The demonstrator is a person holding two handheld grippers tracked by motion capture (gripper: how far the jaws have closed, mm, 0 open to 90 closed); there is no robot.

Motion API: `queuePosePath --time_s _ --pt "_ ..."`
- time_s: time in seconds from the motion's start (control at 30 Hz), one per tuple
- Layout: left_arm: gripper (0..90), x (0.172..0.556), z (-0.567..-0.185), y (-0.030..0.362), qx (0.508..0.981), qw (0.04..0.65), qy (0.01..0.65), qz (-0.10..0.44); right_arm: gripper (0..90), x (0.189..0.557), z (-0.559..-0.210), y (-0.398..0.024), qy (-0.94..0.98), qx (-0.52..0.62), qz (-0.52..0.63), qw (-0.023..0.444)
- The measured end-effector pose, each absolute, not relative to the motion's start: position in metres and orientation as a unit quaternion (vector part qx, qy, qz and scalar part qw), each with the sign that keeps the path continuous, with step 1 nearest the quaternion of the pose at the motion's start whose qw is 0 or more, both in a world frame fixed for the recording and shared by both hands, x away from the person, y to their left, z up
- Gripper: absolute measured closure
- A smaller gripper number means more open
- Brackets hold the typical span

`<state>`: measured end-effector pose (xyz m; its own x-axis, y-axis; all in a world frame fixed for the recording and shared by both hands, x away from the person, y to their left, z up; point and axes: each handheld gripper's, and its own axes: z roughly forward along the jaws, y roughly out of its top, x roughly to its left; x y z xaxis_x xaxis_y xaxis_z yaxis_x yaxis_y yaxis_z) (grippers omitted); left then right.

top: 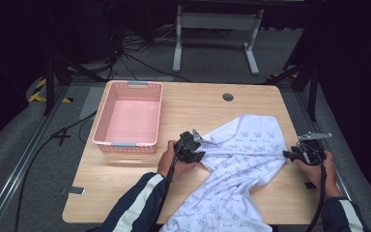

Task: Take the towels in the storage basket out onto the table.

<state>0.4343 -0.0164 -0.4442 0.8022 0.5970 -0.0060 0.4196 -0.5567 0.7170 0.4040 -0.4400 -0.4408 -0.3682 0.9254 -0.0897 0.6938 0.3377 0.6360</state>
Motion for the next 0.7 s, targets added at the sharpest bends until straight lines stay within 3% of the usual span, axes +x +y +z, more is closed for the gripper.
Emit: queuePosePath --time_s 0.13,0.23,0.33,0.47,0.7 --pt "45.9 0.449 -0.437 -0.027 0.864 0.382 0.296 0.138 56.3 0.398 -0.433 -0.433 0.788 0.490 0.298 0.225" --pt "47.1 0.458 -0.441 -0.038 0.873 0.363 0.287 0.152 57.9 0.389 -0.429 -0.423 0.803 0.461 0.318 0.206" --pt "59.0 0.467 -0.449 -0.045 0.884 0.348 0.278 0.140 57.1 0.376 -0.432 -0.402 0.825 0.425 0.330 0.174" --pt "85.1 0.475 -0.456 -0.047 0.892 0.343 0.261 0.139 55.9 0.377 -0.446 -0.396 0.841 0.417 0.300 0.168" --pt "88.0 0.486 -0.445 -0.039 0.861 0.381 0.297 0.162 57.8 0.379 -0.448 -0.401 0.838 0.425 0.301 0.164"
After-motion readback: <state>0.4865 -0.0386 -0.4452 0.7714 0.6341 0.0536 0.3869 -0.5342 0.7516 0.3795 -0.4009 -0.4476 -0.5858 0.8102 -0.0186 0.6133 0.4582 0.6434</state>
